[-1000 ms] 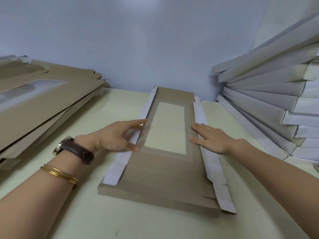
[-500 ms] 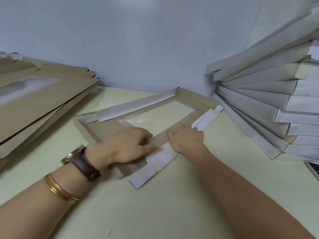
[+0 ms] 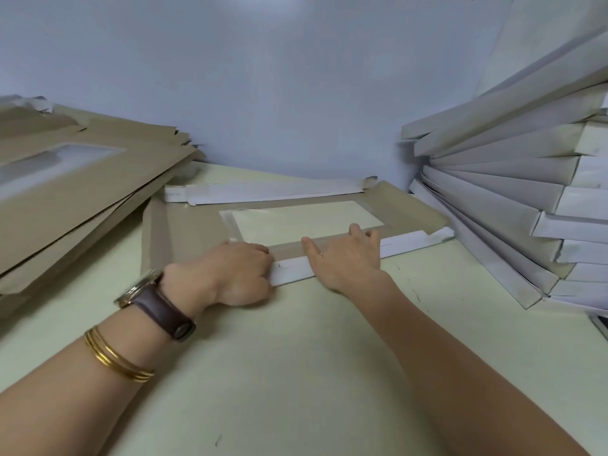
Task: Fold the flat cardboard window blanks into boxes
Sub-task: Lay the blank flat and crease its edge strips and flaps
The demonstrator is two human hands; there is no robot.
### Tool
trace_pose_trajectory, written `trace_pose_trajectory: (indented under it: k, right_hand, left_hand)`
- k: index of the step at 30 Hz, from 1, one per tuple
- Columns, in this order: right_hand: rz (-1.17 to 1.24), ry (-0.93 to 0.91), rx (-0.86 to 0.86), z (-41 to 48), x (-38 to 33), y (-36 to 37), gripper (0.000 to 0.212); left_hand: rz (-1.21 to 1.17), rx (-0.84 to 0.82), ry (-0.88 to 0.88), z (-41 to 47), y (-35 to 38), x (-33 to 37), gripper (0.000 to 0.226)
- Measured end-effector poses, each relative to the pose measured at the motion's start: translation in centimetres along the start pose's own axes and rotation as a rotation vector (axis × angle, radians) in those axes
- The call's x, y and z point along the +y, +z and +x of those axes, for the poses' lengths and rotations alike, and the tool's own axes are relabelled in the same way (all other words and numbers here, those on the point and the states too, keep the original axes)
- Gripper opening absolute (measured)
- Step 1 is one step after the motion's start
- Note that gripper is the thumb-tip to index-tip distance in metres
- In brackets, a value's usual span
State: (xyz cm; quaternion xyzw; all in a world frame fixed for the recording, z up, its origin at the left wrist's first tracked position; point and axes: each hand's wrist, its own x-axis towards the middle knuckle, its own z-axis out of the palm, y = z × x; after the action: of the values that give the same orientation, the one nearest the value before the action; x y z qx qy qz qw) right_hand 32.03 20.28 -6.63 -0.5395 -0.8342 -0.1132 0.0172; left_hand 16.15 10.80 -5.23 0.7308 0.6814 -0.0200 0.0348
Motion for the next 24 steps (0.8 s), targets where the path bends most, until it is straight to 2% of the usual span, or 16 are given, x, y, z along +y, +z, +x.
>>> trace_pose_trajectory:
  k: [6,11,16,18,21,24]
  right_hand:
    - [0.110,-0.097,0.109,-0.6,0.7,0.0,0.068]
    - [0.255,-0.161,0.164,-1.0,1.7,-0.2,0.059]
    - [0.372,-0.265,0.111,-1.5,3.0,0.3,0.053]
    - [0.447,-0.299,0.082,-1.8,3.7,0.4,0.043]
    - [0.369,-0.405,0.107,-2.2,5.2,1.0,0.025]
    - [0.424,-0.347,0.059,-2.4,7.0,1.4,0.025]
  left_hand:
    - [0.099,0.025,-0.071,0.4,0.4,-1.4,0.031]
    - [-0.007,0.071,-0.123,1.1,1.4,-2.5,0.029]
    - [-0.145,0.075,-0.100,1.5,2.0,-2.5,0.039]
    - [-0.191,0.074,-0.100,1.7,2.3,-2.5,0.041]
    - [-0.190,0.070,-0.108,2.0,2.6,-2.8,0.046]
    - [-0.218,0.069,-0.130,2.4,2.8,-2.9,0.050]
